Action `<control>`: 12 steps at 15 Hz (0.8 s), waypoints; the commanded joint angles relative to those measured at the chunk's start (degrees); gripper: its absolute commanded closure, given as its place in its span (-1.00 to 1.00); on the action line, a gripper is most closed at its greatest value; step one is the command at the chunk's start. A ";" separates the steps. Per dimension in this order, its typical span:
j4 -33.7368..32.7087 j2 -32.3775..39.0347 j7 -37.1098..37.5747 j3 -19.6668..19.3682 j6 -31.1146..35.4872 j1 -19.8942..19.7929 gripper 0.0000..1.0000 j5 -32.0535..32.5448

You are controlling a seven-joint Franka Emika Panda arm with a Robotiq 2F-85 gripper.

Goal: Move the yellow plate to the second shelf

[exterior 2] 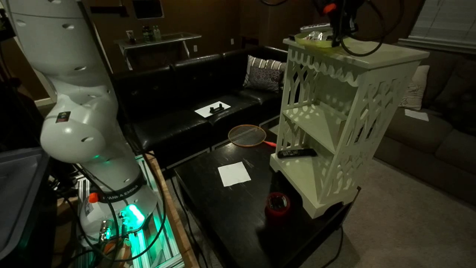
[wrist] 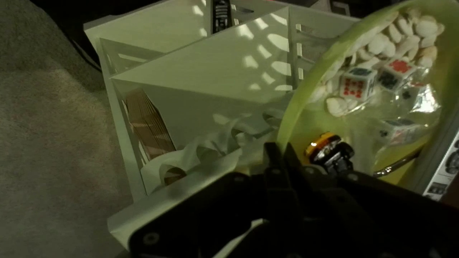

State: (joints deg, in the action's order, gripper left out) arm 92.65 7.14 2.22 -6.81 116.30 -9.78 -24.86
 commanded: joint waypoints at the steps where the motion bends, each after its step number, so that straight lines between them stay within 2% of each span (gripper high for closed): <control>1: 4.12 -3.97 -7.93 0.00 -2.95 -0.74 0.98 -2.43; 7: 6.42 -5.50 -19.55 -0.91 -7.83 -1.24 0.98 -3.00; 12: 6.93 -4.85 -26.09 -1.60 -11.75 -1.20 0.98 -2.03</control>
State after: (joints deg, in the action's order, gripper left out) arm 98.15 3.61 -19.79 -8.27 106.93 -10.59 -25.24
